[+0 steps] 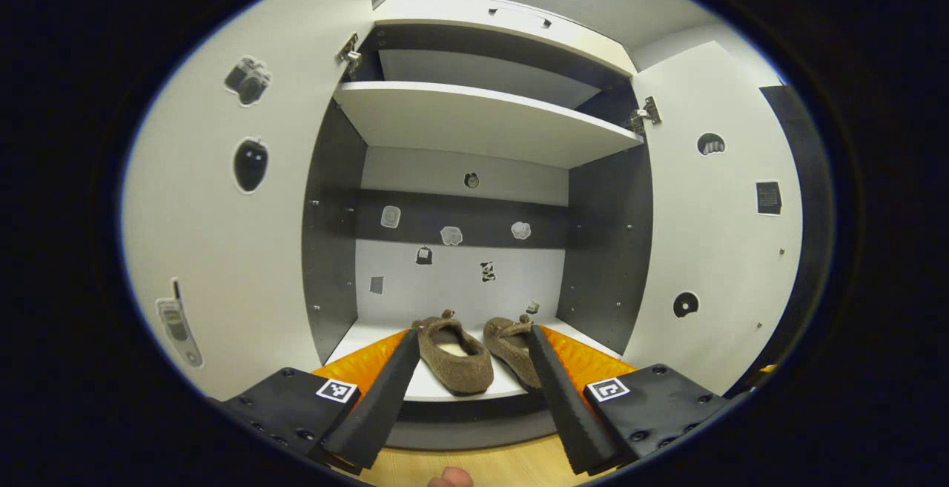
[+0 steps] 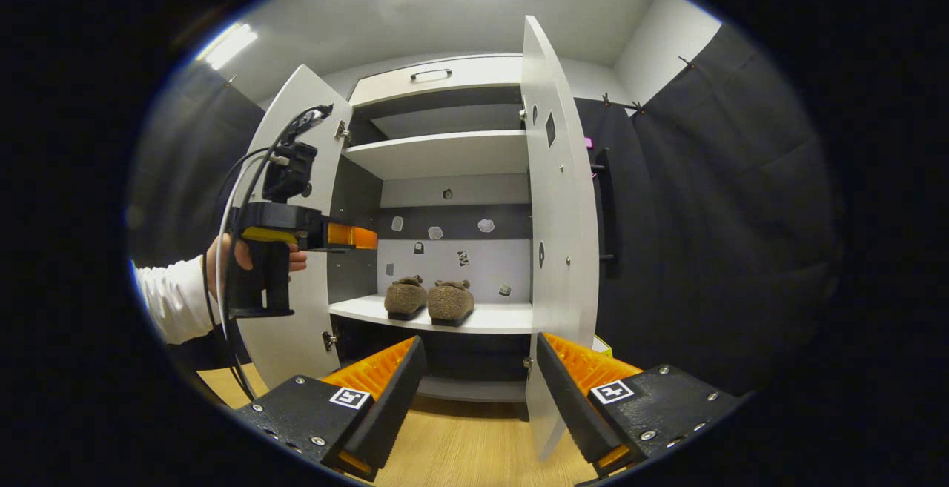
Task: Grab one shoe with the right hand and put it into the shoe cabinet, grab the other shoe with the left hand and put it into the shoe cabinet; then close the right door with the right hand and the left door with the left hand.
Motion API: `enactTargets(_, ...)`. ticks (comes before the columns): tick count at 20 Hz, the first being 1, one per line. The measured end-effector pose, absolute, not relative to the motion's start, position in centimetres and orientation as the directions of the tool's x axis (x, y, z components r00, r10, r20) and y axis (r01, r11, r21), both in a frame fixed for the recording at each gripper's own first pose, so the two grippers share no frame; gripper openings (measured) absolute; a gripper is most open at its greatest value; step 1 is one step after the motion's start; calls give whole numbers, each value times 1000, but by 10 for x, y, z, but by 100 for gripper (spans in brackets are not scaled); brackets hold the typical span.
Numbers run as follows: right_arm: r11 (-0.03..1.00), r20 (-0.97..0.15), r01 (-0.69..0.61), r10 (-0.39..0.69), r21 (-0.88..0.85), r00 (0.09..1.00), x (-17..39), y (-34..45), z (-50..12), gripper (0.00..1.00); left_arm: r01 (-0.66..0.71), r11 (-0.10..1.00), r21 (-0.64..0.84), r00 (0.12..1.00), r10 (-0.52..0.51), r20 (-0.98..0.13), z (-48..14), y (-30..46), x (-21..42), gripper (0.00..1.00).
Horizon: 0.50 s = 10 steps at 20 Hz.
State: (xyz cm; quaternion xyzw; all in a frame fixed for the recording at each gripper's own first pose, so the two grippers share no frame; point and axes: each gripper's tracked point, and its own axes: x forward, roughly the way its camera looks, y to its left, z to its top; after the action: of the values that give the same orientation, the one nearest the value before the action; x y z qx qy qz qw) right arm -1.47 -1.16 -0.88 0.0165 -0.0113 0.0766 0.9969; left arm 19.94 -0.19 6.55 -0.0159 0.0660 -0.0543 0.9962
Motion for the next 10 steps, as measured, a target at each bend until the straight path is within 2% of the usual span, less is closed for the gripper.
enactTargets(3,985,17,-167,166,42,986,-20,-5,-13,92,80,996,-30,990,-83,-112,53,4,148,94)
enactTargets(4,985,14,-170,170,42,985,-21,-4,-15,92,69,997,-33,991,-72,-111,47,6,132,99)
enactTargets(7,979,-4,-198,198,43,980,-25,6,-21,92,26,1000,-14,997,-27,-67,35,23,94,94)
enactTargets(10,976,-10,-216,216,39,976,-30,15,-23,92,-37,999,36,996,40,-76,15,43,61,96)
